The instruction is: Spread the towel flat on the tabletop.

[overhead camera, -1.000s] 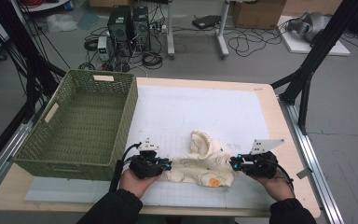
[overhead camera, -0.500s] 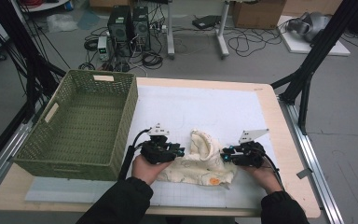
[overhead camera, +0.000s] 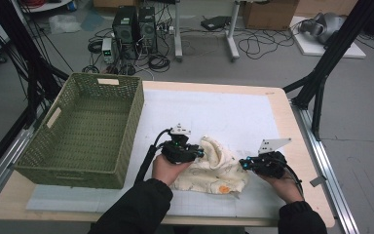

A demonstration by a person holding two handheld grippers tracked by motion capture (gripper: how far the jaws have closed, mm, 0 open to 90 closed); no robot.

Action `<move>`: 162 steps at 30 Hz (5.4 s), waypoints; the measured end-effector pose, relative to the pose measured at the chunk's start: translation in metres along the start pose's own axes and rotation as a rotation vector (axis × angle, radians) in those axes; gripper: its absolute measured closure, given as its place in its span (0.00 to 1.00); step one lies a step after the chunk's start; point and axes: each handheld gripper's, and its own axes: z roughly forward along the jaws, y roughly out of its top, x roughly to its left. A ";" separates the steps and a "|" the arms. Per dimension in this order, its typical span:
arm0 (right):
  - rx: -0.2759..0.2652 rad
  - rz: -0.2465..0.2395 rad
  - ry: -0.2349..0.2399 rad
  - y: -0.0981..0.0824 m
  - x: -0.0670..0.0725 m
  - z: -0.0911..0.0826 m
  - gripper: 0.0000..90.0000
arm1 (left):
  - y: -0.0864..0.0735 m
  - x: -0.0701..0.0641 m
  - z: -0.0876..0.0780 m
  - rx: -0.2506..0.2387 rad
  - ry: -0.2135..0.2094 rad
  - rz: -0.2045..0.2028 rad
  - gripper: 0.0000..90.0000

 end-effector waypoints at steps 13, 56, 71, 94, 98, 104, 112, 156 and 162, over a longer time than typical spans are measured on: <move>-0.055 0.040 0.000 0.001 -0.008 0.003 0.76 | -0.009 0.005 0.034 0.107 0.057 -0.004 0.79; -0.102 0.085 -0.047 0.007 -0.019 -0.016 0.74 | -0.009 0.031 -0.042 -0.106 0.254 -0.084 0.80; 0.027 0.075 -0.142 0.032 -0.059 0.053 0.91 | -0.018 0.048 0.005 -0.006 0.288 -0.127 0.95; -0.060 0.114 -0.157 0.033 -0.045 0.008 0.65 | -0.010 0.043 -0.029 -0.150 0.344 -0.089 0.74; -0.059 0.081 -0.107 0.023 -0.027 0.000 0.64 | -0.019 0.037 -0.034 -0.144 0.316 -0.069 0.73; -0.088 0.062 -0.030 0.004 0.002 -0.011 0.64 | -0.037 0.024 -0.043 -0.128 0.279 -0.040 0.72; -0.049 0.027 0.072 -0.016 0.033 -0.017 0.74 | -0.062 0.007 -0.055 -0.061 0.248 0.009 0.67; -0.024 0.011 0.147 -0.019 0.048 -0.019 0.78 | -0.087 0.004 -0.068 0.064 0.181 0.142 0.84; 0.068 -0.030 0.134 -0.018 0.056 0.005 0.76 | -0.089 0.004 -0.067 0.050 0.191 0.154 0.89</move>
